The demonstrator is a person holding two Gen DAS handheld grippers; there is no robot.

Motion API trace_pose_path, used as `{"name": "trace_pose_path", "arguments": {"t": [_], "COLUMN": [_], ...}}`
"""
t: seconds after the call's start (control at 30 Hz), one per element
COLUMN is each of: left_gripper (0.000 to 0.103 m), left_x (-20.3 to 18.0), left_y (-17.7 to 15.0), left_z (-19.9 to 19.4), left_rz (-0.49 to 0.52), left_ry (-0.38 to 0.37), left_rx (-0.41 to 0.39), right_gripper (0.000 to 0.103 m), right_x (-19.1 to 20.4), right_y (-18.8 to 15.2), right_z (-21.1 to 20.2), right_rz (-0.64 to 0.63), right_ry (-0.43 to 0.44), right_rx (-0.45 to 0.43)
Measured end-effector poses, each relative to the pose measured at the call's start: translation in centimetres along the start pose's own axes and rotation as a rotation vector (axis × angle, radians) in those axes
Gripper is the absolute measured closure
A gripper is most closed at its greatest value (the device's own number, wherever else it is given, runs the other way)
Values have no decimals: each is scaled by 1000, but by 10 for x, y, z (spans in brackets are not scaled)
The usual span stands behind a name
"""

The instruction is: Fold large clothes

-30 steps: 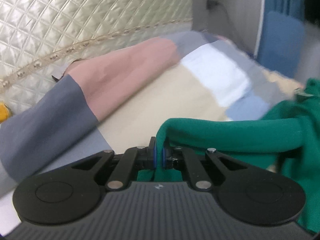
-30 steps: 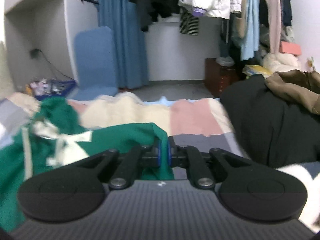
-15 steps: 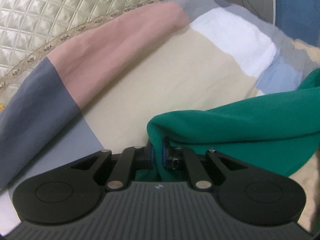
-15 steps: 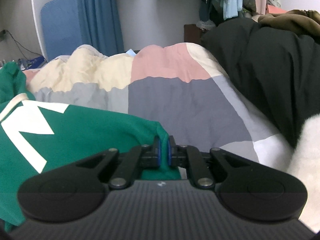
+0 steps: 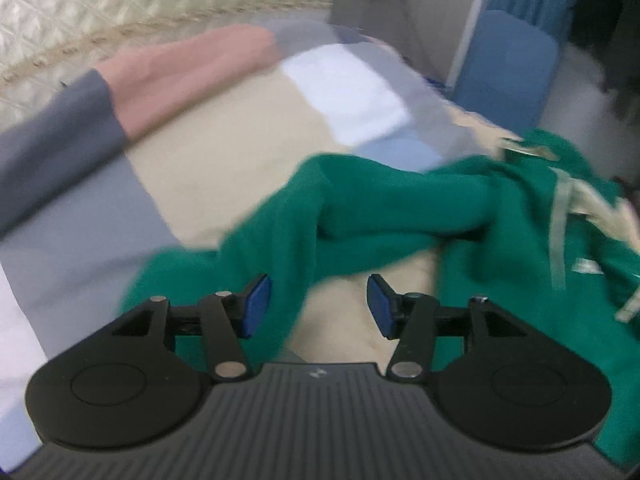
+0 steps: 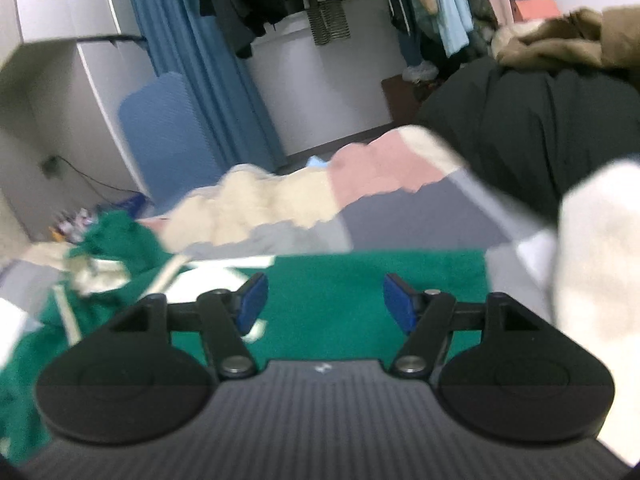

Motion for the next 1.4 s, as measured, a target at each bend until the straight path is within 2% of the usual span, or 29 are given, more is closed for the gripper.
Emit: {"name": "trace_pose_path", "arguments": {"t": [0.1, 0.17, 0.3, 0.33, 0.4, 0.47, 0.53, 0.67, 0.77, 0.93, 1.1, 1.2, 1.27, 1.33, 1.4], "left_gripper": [43, 43, 41, 41, 39, 35, 35, 34, 28, 28, 29, 35, 51, 62, 74], "left_x": [-22, -34, -56, -59, -66, -68, -66, -63, -64, -65, -68, -72, -75, -75, -74], "left_y": [-15, -25, -56, -64, -81, -92, -98, -104, -104, -102, -104, -106, -107, -107, -105], "left_z": [-20, -31, -51, -53, -57, -55, -48, -33, -24, -10, -2, -4, -6, -8, -13], "left_rz": [-35, -52, -18, -3, 38, 66, 75, 65, 57, 38, 8, 26, 51, 63, 61], "left_ry": [-113, -173, -223, -234, -224, -198, -214, -253, -297, -358, -428, -453, -445, -443, -454], "left_rx": [38, 41, 50, 55, 51, 52, 70, 97, 109, 106, 139, 147, 150, 149, 130], "right_gripper": [36, 36, 34, 31, 16, 14, 14, 12, 12, 12, 13, 30, 47, 67, 75], "right_x": [18, 28, 45, 47, 54, 59, 58, 53, 54, 63, 75, 90, 99, 104, 103], "right_y": [-23, -42, -78, -85, -98, -108, -115, -127, -132, -140, -157, -165, -166, -164, -156], "right_z": [-25, -36, -59, -63, -73, -78, -78, -65, -58, -52, -42, -47, -53, -61, -69], "right_rz": [16, 46, 83, 82, 67, 31, 19, 14, 27, -48, -120, -205, -249, -274, -257], "right_ry": [25, 26, 82, 91, 115, 122, 119, 88, 119, 77, 128, 148, 164, 182, 213], "right_rx": [57, 133, 265, 284, 312, 328, 337, 415, 458, 476, 582, 577, 554, 529, 508]}}
Point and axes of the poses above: each gripper's, at about its wrist camera, not at the fingertips, and z roughly the way its jaws point, x to its left, y to its top, the point moved 2 cm from there along z, roughly the way its jaws point, and after that the axes turned 6 degrees about z, right-handed, at the moved point
